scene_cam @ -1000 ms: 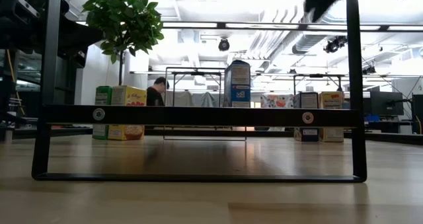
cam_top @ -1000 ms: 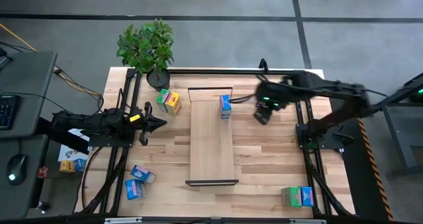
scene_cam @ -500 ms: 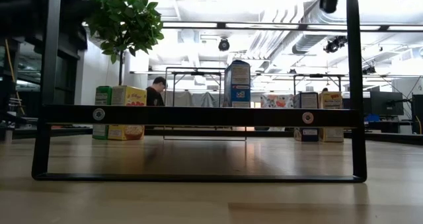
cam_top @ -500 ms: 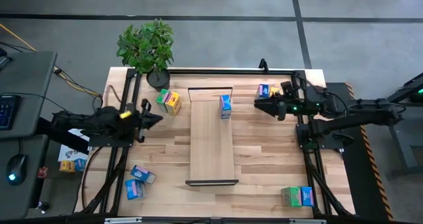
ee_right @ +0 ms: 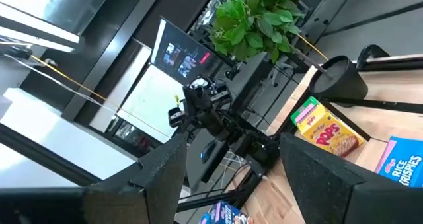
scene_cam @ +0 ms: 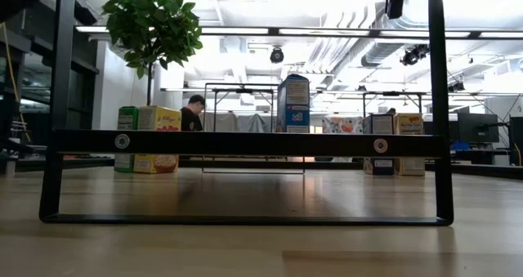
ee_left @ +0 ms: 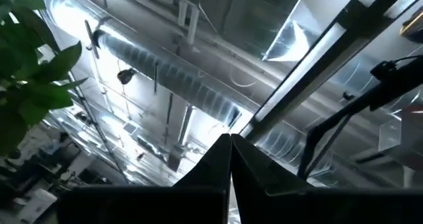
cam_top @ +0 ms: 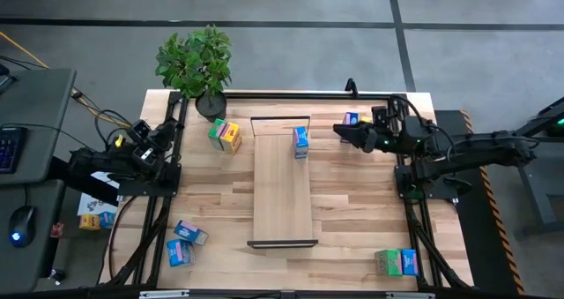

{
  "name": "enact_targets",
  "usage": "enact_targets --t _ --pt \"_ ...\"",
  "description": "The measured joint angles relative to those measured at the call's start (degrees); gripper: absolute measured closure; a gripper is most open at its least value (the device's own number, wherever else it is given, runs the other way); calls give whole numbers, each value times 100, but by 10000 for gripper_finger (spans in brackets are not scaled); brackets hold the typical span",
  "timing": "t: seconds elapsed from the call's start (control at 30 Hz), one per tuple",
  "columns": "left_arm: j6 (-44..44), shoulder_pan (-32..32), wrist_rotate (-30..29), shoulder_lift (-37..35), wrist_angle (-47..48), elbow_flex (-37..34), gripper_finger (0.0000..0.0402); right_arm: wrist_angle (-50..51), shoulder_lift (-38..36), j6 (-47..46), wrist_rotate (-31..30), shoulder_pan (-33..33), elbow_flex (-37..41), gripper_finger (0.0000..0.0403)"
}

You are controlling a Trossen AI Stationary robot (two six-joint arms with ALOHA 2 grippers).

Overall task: Stack cereal on shelf
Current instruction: Put the left light blue cereal box on the shelf aligned with the other light blue cereal box

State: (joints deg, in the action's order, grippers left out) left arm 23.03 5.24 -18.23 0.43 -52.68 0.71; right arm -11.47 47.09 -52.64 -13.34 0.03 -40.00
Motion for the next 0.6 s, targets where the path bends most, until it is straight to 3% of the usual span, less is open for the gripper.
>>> enact_targets --t 0.07,0.17,0.33,0.47,0.6 --pt "75 -6 -198 0 215 80 400 -19 56 2 4 0 -9 167" --pt "211 9 -6 118 1302 572 376 -12 138 -53 0 0 -9 167" --pt "240 10 624 827 3262 1932 288 -3 217 -144 2 0 -9 167" --pt "457 10 1295 1536 3276 2854 207 -4 214 -107 1 0 -9 167" --pt "606 10 1333 2158 3280 3570 140 -4 214 -95 0 0 -9 167"
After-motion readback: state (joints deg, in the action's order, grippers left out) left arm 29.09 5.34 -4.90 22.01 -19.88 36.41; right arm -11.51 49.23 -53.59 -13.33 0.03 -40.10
